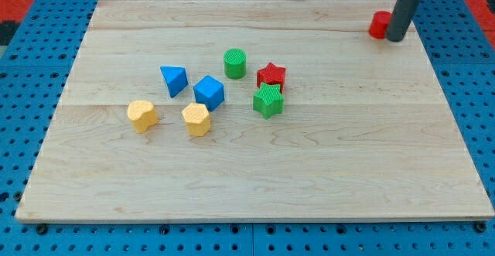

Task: Push the red circle towards the center

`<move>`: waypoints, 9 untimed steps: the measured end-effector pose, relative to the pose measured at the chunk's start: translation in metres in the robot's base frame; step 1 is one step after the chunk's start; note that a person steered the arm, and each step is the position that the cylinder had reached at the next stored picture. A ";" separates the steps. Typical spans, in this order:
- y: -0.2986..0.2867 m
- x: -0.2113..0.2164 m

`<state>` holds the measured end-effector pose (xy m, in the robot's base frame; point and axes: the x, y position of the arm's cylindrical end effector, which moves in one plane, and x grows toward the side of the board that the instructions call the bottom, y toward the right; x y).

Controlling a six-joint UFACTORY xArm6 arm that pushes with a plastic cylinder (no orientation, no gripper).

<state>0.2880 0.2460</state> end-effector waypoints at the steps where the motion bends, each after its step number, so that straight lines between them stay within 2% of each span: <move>1: -0.029 -0.009; 2: -0.004 0.006; 3: 0.034 -0.027; 4: -0.037 -0.044; 5: -0.150 -0.044; 6: -0.181 -0.063; 7: -0.170 -0.094; 8: -0.244 -0.064; 9: -0.300 -0.013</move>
